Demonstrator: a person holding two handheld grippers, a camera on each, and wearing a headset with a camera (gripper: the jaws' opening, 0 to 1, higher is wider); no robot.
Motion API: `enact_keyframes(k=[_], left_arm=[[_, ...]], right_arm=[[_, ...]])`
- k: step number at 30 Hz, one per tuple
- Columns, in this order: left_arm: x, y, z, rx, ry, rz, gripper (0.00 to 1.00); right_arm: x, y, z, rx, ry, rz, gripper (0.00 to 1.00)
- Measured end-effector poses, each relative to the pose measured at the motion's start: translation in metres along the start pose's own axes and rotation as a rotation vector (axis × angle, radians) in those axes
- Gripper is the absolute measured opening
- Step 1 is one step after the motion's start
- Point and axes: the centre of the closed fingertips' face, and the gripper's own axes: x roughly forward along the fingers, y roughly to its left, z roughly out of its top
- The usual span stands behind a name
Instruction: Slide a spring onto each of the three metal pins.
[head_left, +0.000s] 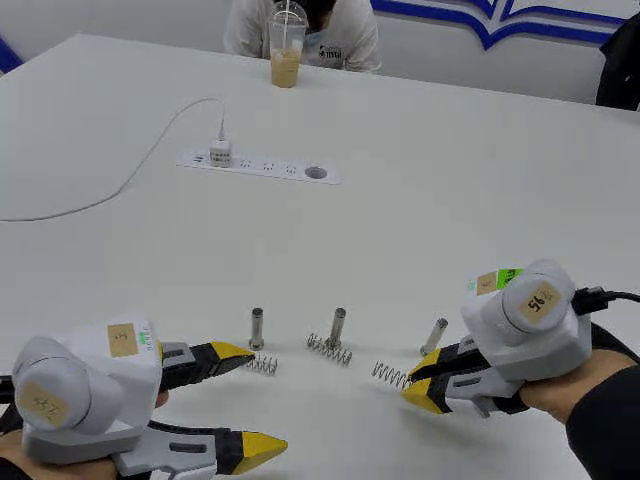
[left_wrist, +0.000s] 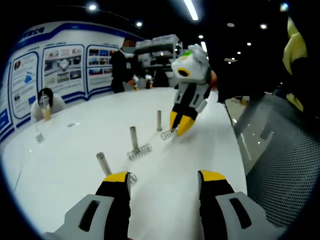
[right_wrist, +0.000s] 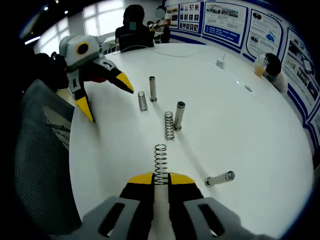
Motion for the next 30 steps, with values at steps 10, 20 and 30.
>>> enact_keyframes(k=[10, 20, 30], left_arm=[[0.013, -0.006, 0.006, 0.023, -0.002, -0.043, 0.51], [0.021, -0.006, 0.014, 0.029, -0.016, -0.064, 0.45], [0.026, -0.012, 0.019, 0.05, -0.015, -0.087, 0.4]], right_arm=[[0.003, 0.012, 0.01, -0.054, 0.0, 0.032, 0.11], [0.007, 0.025, 0.026, -0.112, -0.011, 0.07, 0.11], [0.011, 0.04, 0.038, -0.179, -0.017, 0.115, 0.11]])
